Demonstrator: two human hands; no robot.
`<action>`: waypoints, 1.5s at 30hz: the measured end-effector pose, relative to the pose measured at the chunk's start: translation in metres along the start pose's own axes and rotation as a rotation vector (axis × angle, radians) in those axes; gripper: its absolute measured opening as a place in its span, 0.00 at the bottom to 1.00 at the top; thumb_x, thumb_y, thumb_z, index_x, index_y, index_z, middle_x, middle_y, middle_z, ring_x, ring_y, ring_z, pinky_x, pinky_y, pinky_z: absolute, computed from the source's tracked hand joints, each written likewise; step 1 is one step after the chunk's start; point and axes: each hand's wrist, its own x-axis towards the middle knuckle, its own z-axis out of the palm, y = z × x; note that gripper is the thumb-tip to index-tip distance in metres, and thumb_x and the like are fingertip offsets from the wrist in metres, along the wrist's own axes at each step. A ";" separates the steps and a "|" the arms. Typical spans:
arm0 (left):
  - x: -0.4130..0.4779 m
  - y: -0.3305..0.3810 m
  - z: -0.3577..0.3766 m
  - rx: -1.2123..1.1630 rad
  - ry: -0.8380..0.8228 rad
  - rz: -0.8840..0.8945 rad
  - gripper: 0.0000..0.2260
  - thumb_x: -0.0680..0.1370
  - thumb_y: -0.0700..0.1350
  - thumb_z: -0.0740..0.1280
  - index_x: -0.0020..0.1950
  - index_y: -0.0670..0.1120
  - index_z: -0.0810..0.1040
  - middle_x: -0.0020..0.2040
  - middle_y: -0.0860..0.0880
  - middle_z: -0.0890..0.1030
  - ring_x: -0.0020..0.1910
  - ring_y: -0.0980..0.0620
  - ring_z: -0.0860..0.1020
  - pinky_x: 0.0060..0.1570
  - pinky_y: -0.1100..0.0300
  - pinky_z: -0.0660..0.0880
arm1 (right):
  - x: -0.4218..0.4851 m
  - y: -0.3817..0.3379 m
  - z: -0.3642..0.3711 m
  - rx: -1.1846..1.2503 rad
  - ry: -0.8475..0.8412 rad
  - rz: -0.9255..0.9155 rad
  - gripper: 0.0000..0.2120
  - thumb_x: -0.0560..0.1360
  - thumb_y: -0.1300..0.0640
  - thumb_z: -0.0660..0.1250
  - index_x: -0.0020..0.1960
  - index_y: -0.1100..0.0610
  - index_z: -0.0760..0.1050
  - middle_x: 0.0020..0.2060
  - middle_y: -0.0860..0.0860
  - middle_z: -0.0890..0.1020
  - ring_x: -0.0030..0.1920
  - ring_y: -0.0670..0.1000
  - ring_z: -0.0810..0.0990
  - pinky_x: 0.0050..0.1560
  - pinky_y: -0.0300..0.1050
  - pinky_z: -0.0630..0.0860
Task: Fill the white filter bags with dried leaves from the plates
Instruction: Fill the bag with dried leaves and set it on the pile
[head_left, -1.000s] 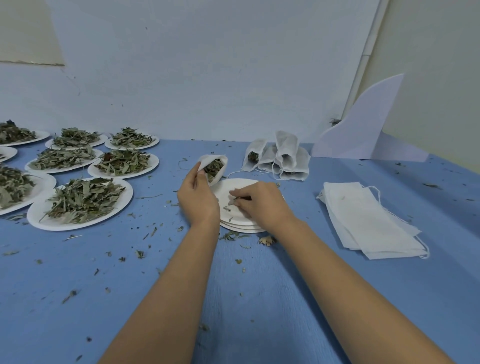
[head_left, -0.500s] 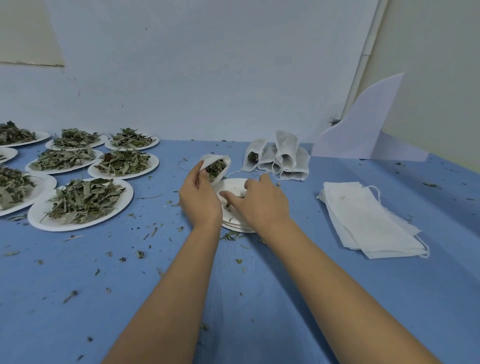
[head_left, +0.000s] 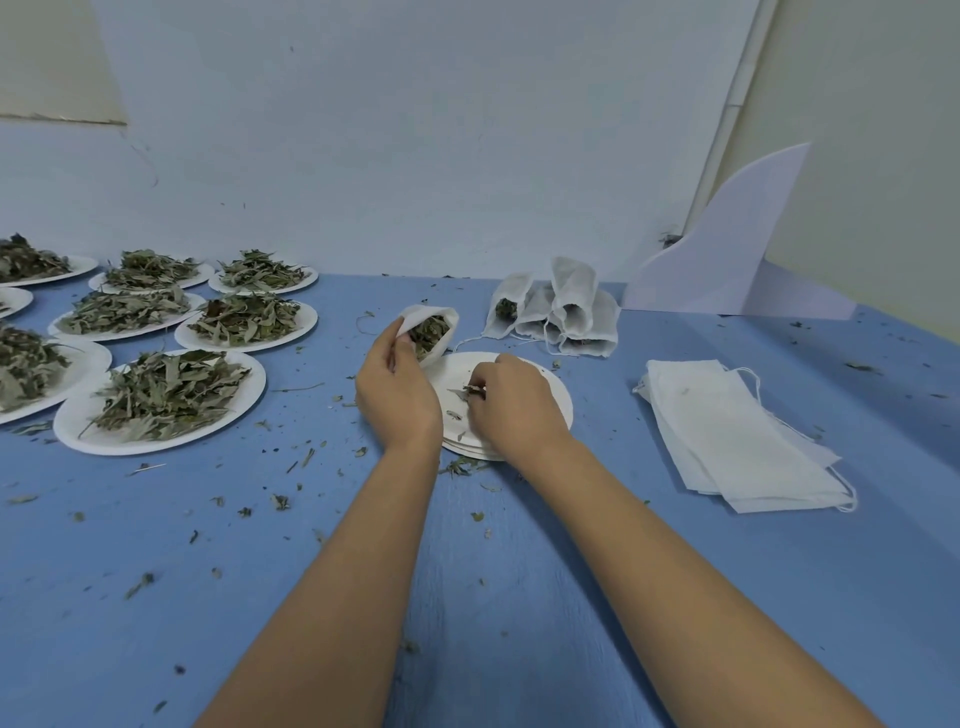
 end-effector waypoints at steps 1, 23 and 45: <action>0.000 0.000 0.000 -0.001 -0.001 -0.003 0.12 0.81 0.41 0.60 0.62 0.45 0.79 0.57 0.49 0.81 0.50 0.59 0.76 0.38 0.81 0.69 | 0.001 0.001 -0.001 -0.005 -0.004 -0.005 0.09 0.76 0.64 0.59 0.50 0.62 0.78 0.49 0.56 0.76 0.49 0.58 0.75 0.39 0.43 0.62; -0.001 0.002 -0.001 0.028 0.002 -0.012 0.13 0.81 0.41 0.60 0.63 0.45 0.78 0.58 0.49 0.81 0.52 0.59 0.76 0.39 0.82 0.69 | 0.004 0.032 -0.032 0.153 0.049 0.028 0.09 0.77 0.62 0.65 0.52 0.60 0.83 0.46 0.55 0.84 0.48 0.51 0.80 0.46 0.39 0.71; 0.000 -0.001 -0.001 0.043 0.023 -0.038 0.12 0.81 0.42 0.60 0.59 0.48 0.80 0.51 0.52 0.80 0.48 0.57 0.76 0.35 0.80 0.69 | -0.010 -0.003 -0.010 -0.081 -0.015 -0.015 0.12 0.78 0.55 0.63 0.47 0.64 0.78 0.51 0.57 0.75 0.53 0.58 0.74 0.43 0.45 0.64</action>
